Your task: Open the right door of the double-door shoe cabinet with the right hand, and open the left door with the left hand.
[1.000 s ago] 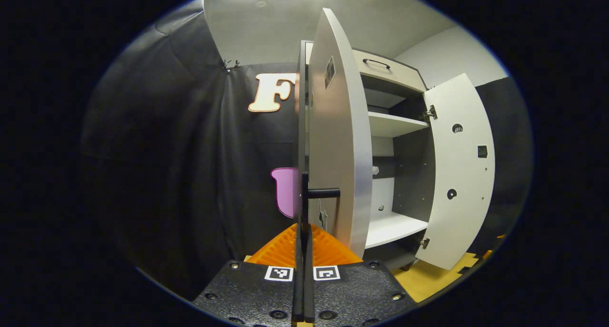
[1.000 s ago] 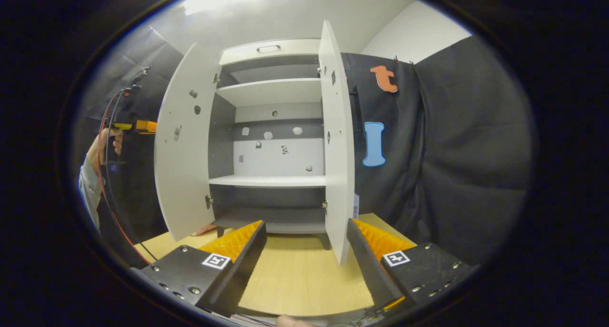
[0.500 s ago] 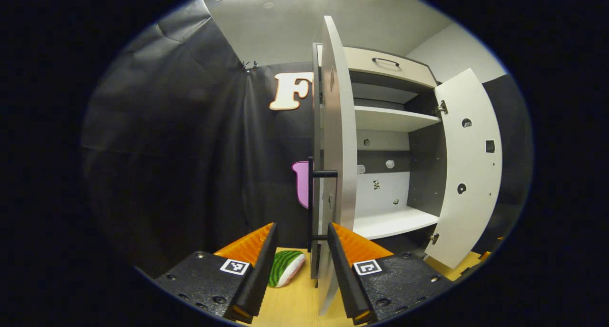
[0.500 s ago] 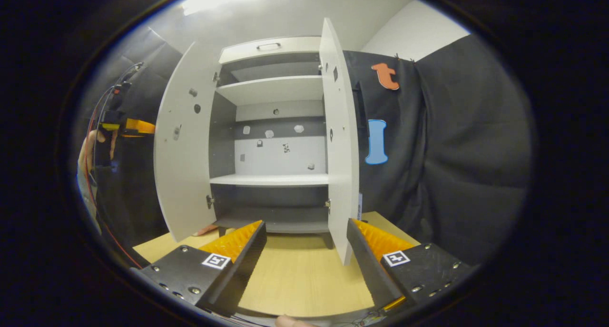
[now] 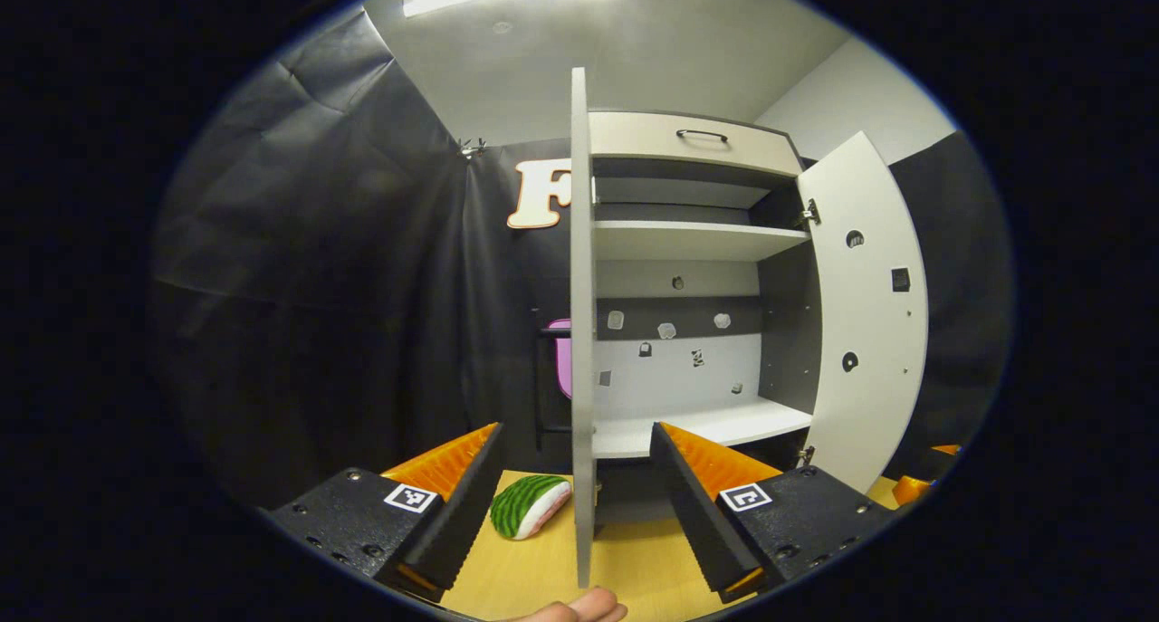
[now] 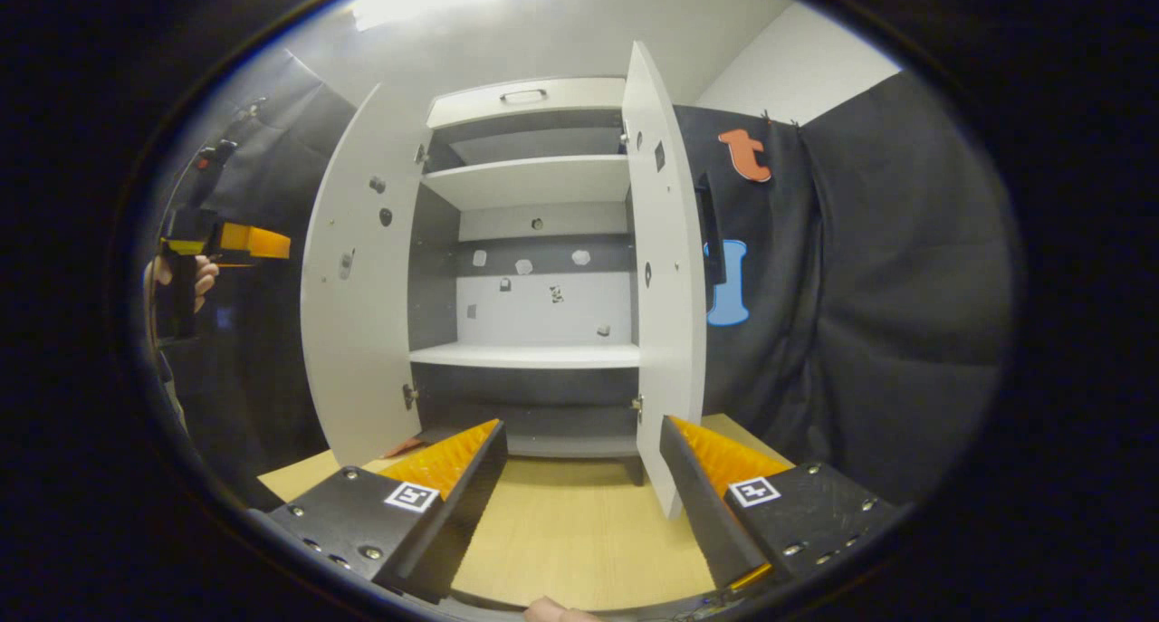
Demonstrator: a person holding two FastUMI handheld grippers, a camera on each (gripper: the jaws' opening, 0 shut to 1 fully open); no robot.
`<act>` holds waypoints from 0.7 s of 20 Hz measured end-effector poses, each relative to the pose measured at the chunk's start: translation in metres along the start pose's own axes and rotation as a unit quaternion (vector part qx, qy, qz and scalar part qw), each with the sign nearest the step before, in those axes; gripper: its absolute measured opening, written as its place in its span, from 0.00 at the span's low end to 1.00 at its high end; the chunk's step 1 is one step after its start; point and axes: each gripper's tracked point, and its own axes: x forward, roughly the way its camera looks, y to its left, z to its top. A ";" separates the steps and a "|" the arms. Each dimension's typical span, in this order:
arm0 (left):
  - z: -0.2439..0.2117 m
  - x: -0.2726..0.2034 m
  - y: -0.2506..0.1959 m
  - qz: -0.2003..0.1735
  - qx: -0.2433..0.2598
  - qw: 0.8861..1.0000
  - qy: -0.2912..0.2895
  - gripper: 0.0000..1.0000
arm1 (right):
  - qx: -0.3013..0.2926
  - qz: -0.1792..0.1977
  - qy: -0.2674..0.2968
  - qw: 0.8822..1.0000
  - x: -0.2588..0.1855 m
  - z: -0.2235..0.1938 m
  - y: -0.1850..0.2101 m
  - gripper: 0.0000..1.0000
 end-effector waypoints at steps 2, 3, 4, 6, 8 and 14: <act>-0.003 -0.003 -0.010 -0.013 -0.003 1.000 0.003 0.98 | 0.005 -0.003 -0.008 1.000 0.004 0.014 0.002 1.00; -0.003 -0.004 -0.015 -0.020 -0.005 1.000 0.001 0.98 | 0.006 -0.002 -0.009 1.000 0.005 0.021 0.004 0.98; -0.003 -0.004 -0.019 -0.023 -0.006 1.000 -0.001 0.98 | 0.008 -0.001 -0.010 1.000 0.007 0.028 0.005 0.98; -0.001 -0.001 -0.025 -0.025 -0.006 1.000 -0.011 0.97 | 0.010 0.004 -0.017 1.000 0.008 0.045 0.008 0.98; -0.004 -0.003 -0.035 -0.036 -0.013 0.999 -0.010 0.96 | 0.010 0.008 -0.023 1.000 0.009 0.060 0.011 0.98; -0.014 -0.006 -0.051 -0.042 -0.029 0.999 -0.007 0.98 | 0.005 0.010 -0.039 0.999 0.013 0.092 0.007 1.00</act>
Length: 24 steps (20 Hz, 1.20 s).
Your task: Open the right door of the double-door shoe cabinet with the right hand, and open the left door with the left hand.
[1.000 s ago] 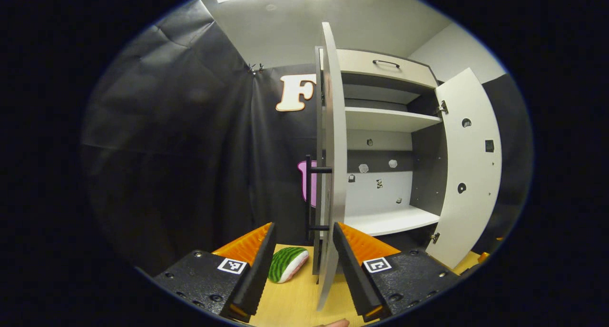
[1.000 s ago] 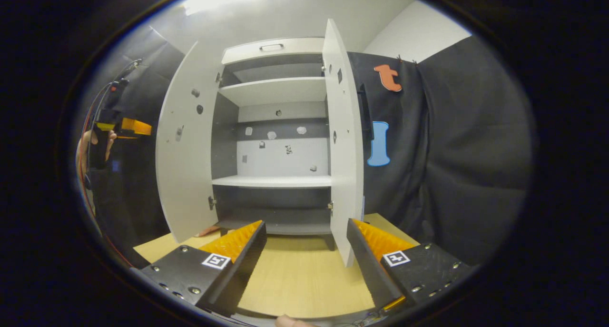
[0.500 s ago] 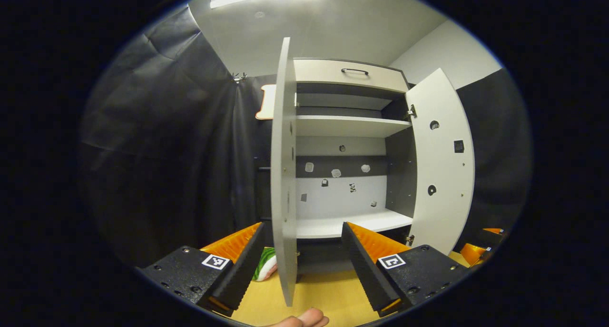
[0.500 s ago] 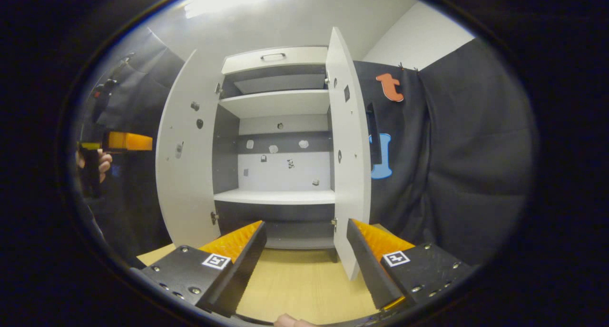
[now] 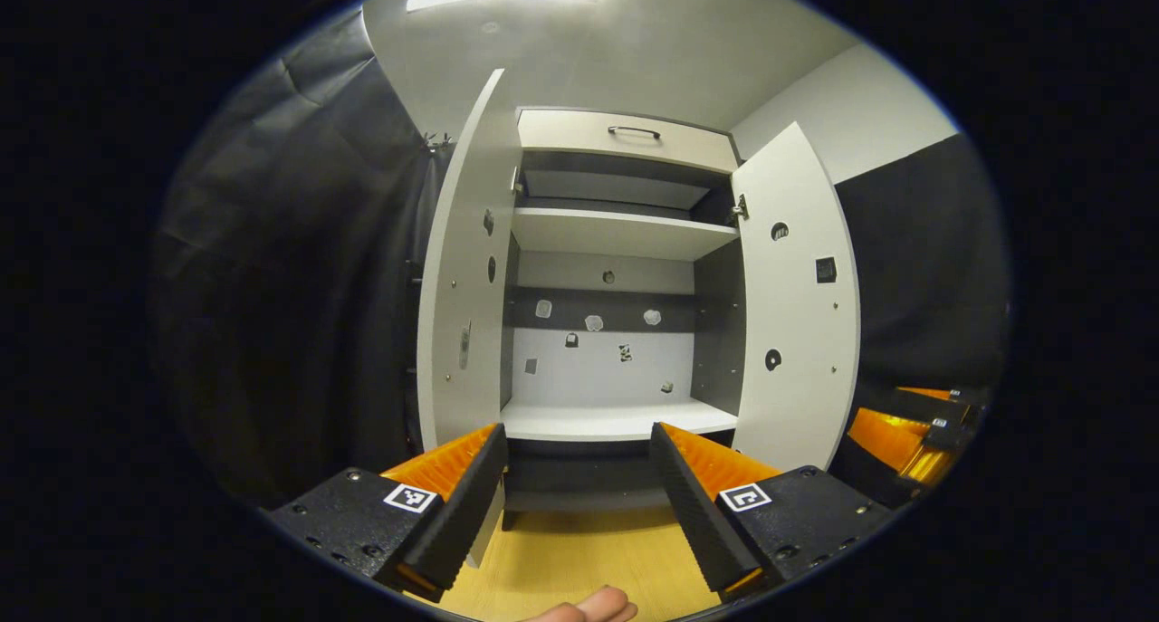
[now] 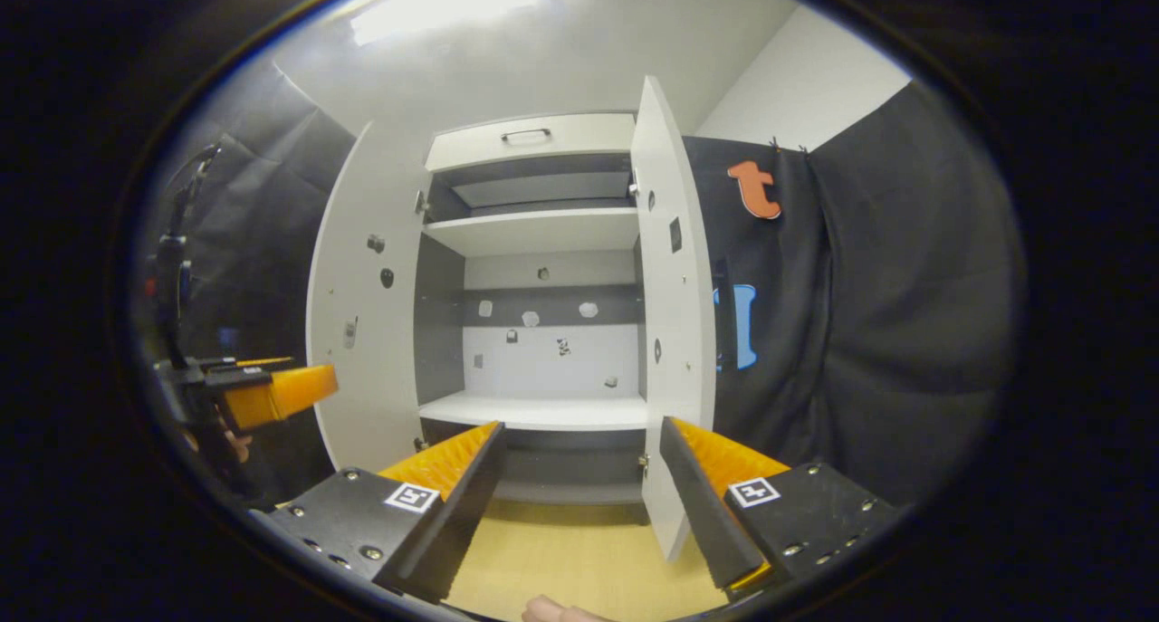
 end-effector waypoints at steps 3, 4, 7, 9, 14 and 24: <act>-0.010 -0.005 0.002 0.015 0.000 1.000 0.021 0.98 | -0.006 -0.023 0.000 1.000 0.004 -0.001 -0.015 1.00; -0.011 -0.009 0.003 0.025 0.000 0.999 0.026 0.96 | -0.005 -0.029 0.003 1.000 0.005 -0.004 -0.020 1.00; -0.010 -0.006 -0.002 0.018 -0.001 1.000 0.015 0.96 | -0.006 -0.047 0.003 0.999 0.006 -0.012 -0.035 1.00; -0.010 -0.007 -0.002 0.016 0.003 1.000 0.015 0.94 | -0.001 -0.052 0.009 0.999 0.007 -0.020 -0.043 1.00; -0.011 -0.007 -0.007 -0.003 0.008 1.000 0.016 0.96 | 0.014 -0.028 0.012 0.999 0.004 -0.027 -0.039 1.00; -0.010 -0.007 -0.011 -0.008 -0.016 1.000 0.011 0.96 | -0.013 -0.006 -0.004 1.000 -0.007 -0.025 -0.017 0.98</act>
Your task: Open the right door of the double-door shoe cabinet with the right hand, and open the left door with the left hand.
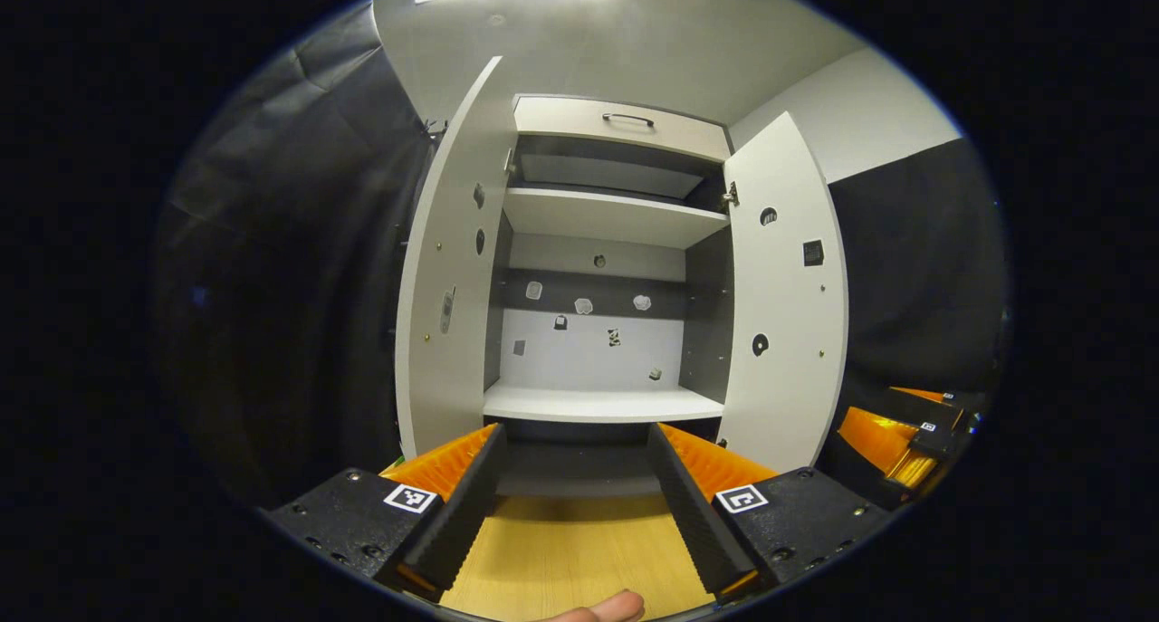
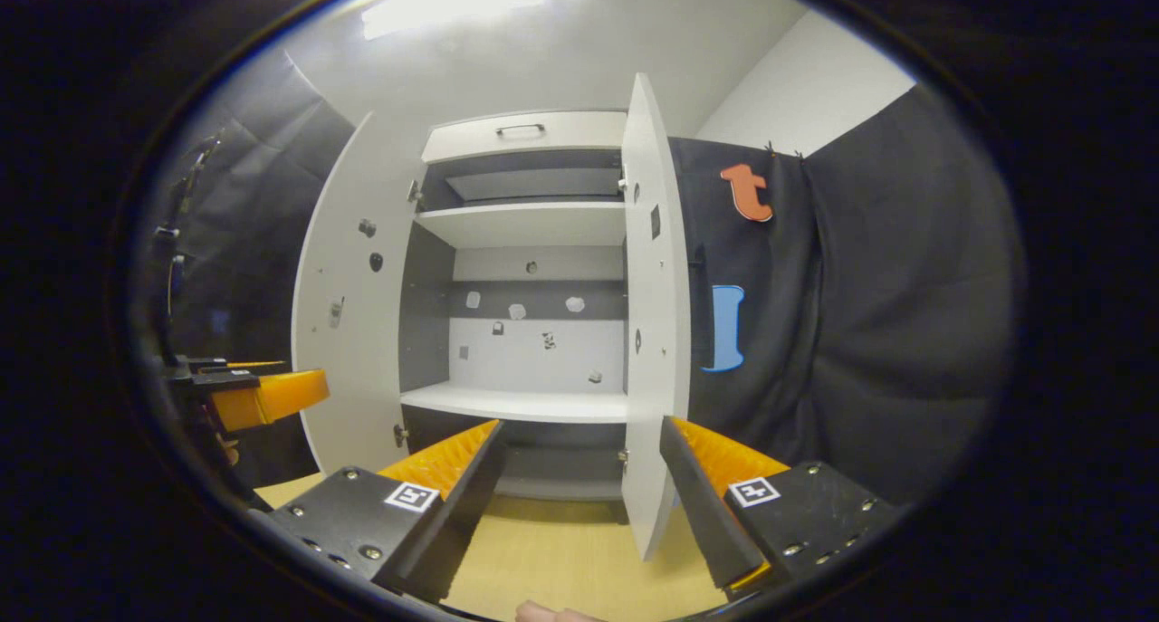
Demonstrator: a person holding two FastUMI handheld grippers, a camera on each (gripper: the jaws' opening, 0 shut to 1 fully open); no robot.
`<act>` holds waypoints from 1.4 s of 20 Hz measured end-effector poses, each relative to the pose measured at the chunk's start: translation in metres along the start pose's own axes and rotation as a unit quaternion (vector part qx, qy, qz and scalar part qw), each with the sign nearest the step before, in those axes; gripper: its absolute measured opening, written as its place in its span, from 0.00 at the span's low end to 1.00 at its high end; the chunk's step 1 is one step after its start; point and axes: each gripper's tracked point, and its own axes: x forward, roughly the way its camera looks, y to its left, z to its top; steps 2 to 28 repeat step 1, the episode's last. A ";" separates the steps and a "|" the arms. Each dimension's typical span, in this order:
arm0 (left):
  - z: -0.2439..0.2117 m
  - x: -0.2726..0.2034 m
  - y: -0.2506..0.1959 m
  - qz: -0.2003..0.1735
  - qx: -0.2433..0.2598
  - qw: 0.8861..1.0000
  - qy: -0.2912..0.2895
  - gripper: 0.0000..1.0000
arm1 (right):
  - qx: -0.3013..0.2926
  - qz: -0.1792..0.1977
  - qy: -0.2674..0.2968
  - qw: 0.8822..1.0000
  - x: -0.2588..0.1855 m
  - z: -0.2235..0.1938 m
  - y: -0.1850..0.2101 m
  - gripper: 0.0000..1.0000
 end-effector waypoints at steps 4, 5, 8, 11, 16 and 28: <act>-0.001 0.000 0.001 0.001 -0.001 1.000 0.002 0.96 | 0.001 -0.001 -0.002 1.000 -0.001 0.001 0.001 0.98; -0.001 0.000 0.001 0.001 -0.001 1.000 0.002 0.96 | 0.001 -0.001 -0.002 1.000 -0.001 0.001 0.001 0.98; -0.001 0.000 0.001 0.001 -0.001 1.000 0.002 0.96 | 0.001 -0.001 -0.002 1.000 -0.001 0.001 0.001 0.98; -0.001 0.000 0.001 0.001 -0.001 1.000 0.002 0.96 | 0.001 -0.001 -0.002 1.000 -0.001 0.001 0.001 0.98; -0.001 0.000 0.001 0.001 -0.001 1.000 0.002 0.96 | 0.001 -0.001 -0.002 1.000 -0.001 0.001 0.001 0.98; -0.001 0.000 0.001 0.001 -0.001 1.000 0.002 0.96 | 0.001 -0.001 -0.002 1.000 -0.001 0.001 0.001 0.98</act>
